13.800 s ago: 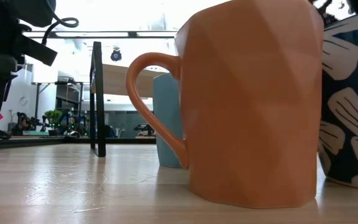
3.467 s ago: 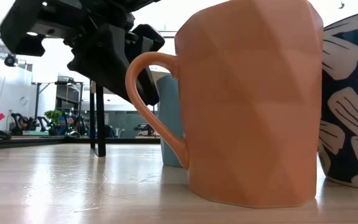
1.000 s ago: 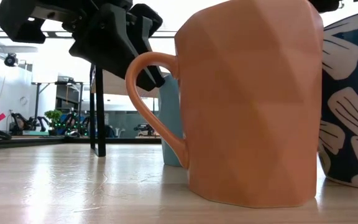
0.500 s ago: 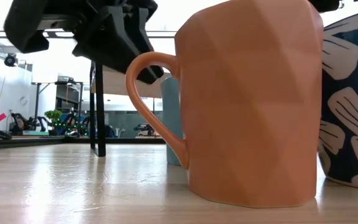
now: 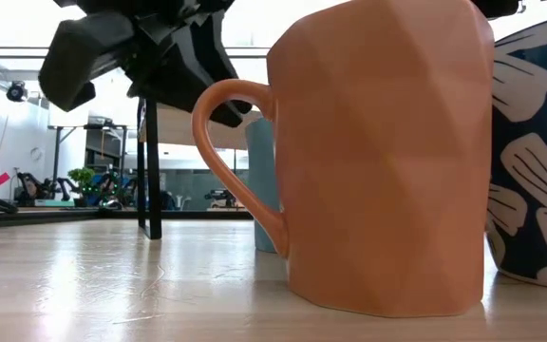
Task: Stack small to large cups/mugs on shelf
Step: Put the orange mug on the shelf
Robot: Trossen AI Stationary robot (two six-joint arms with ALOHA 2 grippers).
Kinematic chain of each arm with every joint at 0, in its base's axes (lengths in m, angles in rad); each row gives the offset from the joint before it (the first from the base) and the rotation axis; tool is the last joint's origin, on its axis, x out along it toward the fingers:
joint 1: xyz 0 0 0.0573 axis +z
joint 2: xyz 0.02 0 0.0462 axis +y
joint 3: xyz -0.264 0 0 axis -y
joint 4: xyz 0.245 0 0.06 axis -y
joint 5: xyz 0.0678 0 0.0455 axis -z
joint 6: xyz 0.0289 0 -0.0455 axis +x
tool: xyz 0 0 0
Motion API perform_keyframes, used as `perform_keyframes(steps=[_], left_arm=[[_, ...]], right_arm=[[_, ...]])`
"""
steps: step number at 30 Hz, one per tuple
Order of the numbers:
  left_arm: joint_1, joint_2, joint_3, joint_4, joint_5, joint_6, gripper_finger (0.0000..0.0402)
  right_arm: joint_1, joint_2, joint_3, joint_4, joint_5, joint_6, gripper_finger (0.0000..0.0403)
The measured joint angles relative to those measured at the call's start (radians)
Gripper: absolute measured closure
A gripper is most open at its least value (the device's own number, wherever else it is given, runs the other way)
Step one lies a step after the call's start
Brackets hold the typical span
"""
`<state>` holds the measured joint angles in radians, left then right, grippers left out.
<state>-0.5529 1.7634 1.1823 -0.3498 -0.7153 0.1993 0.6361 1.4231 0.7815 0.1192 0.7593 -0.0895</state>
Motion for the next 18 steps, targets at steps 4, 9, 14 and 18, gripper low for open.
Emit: perform_keyframes(steps=[4, 9, 14, 18], left_arm=[[0.0, 0.0, -0.001, 0.001, 0.029, 0.001, 0.031], [0.0, 0.001, -0.001, 0.002, 0.029, 0.001, 0.031], [0.001, 0.001, -0.002, 0.003, 0.029, 0.0, 0.031], [0.001, 0.001, -0.002, 0.005, 0.03, 0.0, 0.031]], right_arm=[[0.0, 0.0, 0.0, 0.0, 0.0, 0.0, 0.0193], [0.0, 0.0, 0.0, 0.0, 0.0, 0.0, 0.0193], [0.0, 0.0, 0.0, 0.0, 0.0, 0.003, 0.0193], [0.0, 0.0, 0.0, 0.0, 0.0, 0.003, 0.0193]])
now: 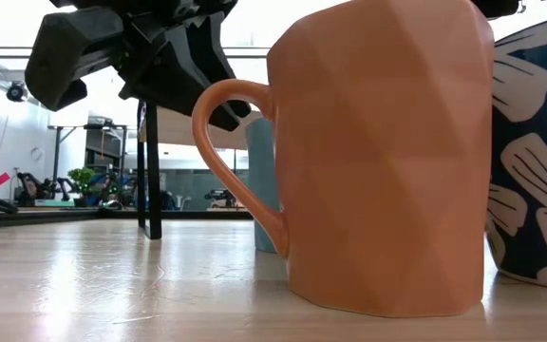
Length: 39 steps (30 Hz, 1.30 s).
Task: Stack small to large cups/mugs on shelf
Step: Put the orange mug on the shelf
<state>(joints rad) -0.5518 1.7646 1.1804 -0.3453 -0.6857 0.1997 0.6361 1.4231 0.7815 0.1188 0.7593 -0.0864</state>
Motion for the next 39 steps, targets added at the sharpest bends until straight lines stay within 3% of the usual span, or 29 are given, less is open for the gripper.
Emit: perform_keyframes(steps=[12, 18, 19, 22, 24, 27, 32, 39], left_arm=[[0.0, 0.0, 0.0, 0.007, 0.011, -0.037, 0.031], [-0.001, 0.001, 0.019, 0.059, 0.315, -0.408, 0.031], [-0.009, 0.001, 0.017, 0.057, 0.299, -0.484, 0.031], [-0.046, 0.001, -0.013, 0.037, 0.121, -0.665, 0.031], [-0.064, 0.001, -0.029, 0.04, 0.077, -0.738, 0.031], [-0.09, 0.001, -0.046, 0.066, 0.077, -0.82, 0.031], [-0.136, 0.001, -0.111, 0.241, 0.121, -0.83, 0.031], [-0.187, 0.001, -0.128, 0.275, 0.138, -0.848, 0.031]], right_arm=[[0.0, 0.0, 0.0, 0.0, 0.0, 0.0, 0.0193], [0.0, 0.0, 0.0, 0.0, 0.0, 0.007, 0.0193], [0.0, 0.0, 0.0, 0.0, 0.0, 0.007, 0.0193], [0.0, 0.0, 0.0, 0.0, 0.0, 0.008, 0.0193], [0.0, 0.0, 0.0, 0.0, 0.0, 0.008, 0.0193], [0.0, 0.0, 0.0, 0.014, 0.0, 0.008, 0.0193], [0.0, 0.0, 0.0, 0.027, 0.0, 0.008, 0.0193], [0.0, 0.0, 0.0, 0.029, 0.0, 0.008, 0.0193]])
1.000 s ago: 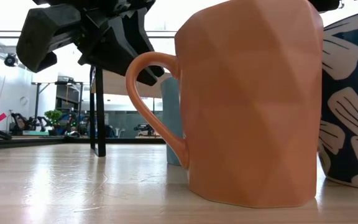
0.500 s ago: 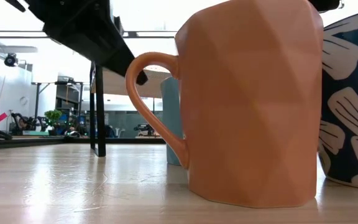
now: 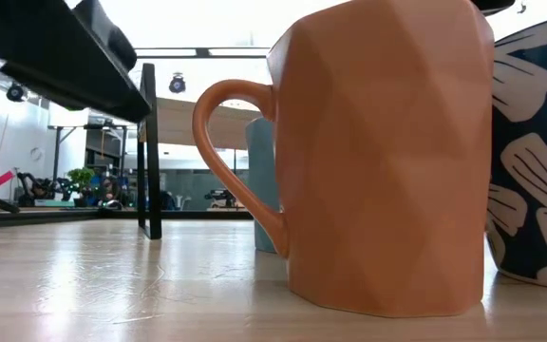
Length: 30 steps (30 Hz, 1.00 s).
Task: Stack small to large cups/mugs on shelf
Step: Put the orange mug on the shelf
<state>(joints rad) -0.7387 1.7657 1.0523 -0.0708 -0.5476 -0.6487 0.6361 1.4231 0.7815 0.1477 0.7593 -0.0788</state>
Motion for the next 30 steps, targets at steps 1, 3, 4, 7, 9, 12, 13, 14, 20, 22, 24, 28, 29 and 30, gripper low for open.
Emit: perform_keyframes(steps=[1, 3, 4, 7, 9, 12, 13, 14, 20, 22, 24, 28, 29, 30], left_arm=[[0.001, 0.0, 0.0, 0.004, -0.008, 0.0, 0.031], [0.004, 0.0, -0.009, 0.018, -0.012, 0.0, 0.031], [0.009, 0.005, -0.014, 0.018, -0.012, 0.0, 0.031], [0.019, 0.03, -0.016, 0.033, -0.008, 0.001, 0.031], [0.026, 0.056, -0.007, 0.059, 0.006, 0.006, 0.031], [0.031, 0.093, 0.004, 0.061, 0.023, 0.008, 0.031], [0.033, 0.105, 0.012, 0.068, 0.025, 0.008, 0.031], [0.033, 0.114, 0.02, 0.073, 0.027, 0.009, 0.031], [0.032, 0.143, 0.069, 0.09, 0.029, 0.08, 0.031], [0.033, 0.143, 0.076, 0.092, 0.029, 0.095, 0.031], [0.035, 0.142, 0.079, 0.097, 0.014, 0.109, 0.031], [0.042, 0.141, 0.078, 0.096, -0.016, 0.112, 0.031], [0.044, 0.14, 0.077, 0.095, -0.016, 0.113, 0.031], [0.046, 0.14, 0.077, 0.095, -0.016, 0.113, 0.031]], right_arm=[[0.0, 0.0, 0.0, 0.0, 0.0, 0.0, 0.0193], [0.0, 0.0, 0.0, 0.0, 0.0, 0.0, 0.0193], [0.0, 0.0, 0.0, 0.0, 0.0, 0.0, 0.0193], [0.0, 0.0, 0.0, 0.0, 0.0, 0.0, 0.0193], [0.0, 0.0, 0.0, 0.001, 0.0, 0.0, 0.0193], [0.0, 0.0, 0.0, 0.001, 0.0, 0.0, 0.0193], [0.0, 0.0, 0.0, 0.001, 0.0, 0.0, 0.0193], [0.0, 0.0, 0.0, 0.0, 0.0, 0.0, 0.0193], [0.0, 0.0, 0.0, 0.001, 0.0, 0.0, 0.0193], [0.0, 0.0, 0.0, 0.001, 0.0, 0.0, 0.0193], [0.0, 0.0, 0.0, 0.001, 0.0, 0.0, 0.0193], [0.0, 0.0, 0.0, 0.001, 0.0, 0.0, 0.0193], [0.0, 0.0, 0.0, 0.001, 0.0, 0.0, 0.0193], [0.0, 0.0, 0.0, 0.001, 0.0, 0.0, 0.0193]])
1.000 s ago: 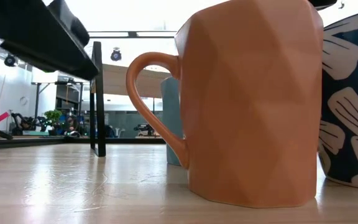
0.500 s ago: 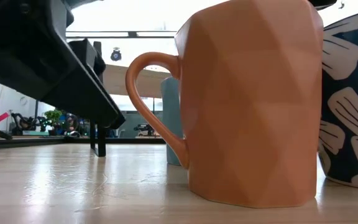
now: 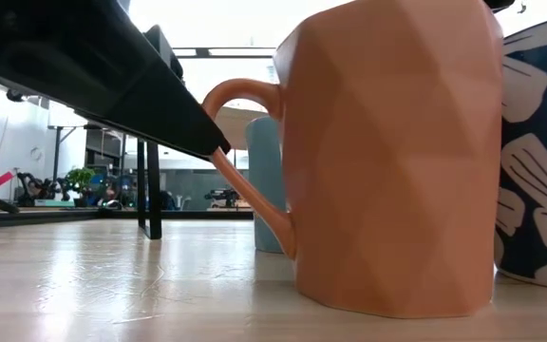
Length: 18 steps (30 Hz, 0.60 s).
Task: Stack small to large cups/mugs on shelf
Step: Put the orange mug on the shelf
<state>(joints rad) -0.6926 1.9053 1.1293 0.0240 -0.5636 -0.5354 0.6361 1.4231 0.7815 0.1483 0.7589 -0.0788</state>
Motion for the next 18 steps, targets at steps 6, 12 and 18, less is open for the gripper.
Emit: perform_keyframes(steps=[6, 12, 18], left_arm=[[0.013, 0.0, -0.002, -0.002, -0.016, 0.0, 0.031], [0.016, 0.0, -0.004, -0.002, -0.017, 0.0, 0.031], [0.016, 0.0, -0.004, -0.002, -0.017, 0.0, 0.031]], right_arm=[[0.0, 0.0, 0.0, 0.0, 0.0, 0.0, 0.0193], [0.0, 0.0, 0.0, 0.0, 0.0, 0.0, 0.0193], [0.0, 0.0, 0.0, 0.0, 0.0, 0.0, 0.0193]])
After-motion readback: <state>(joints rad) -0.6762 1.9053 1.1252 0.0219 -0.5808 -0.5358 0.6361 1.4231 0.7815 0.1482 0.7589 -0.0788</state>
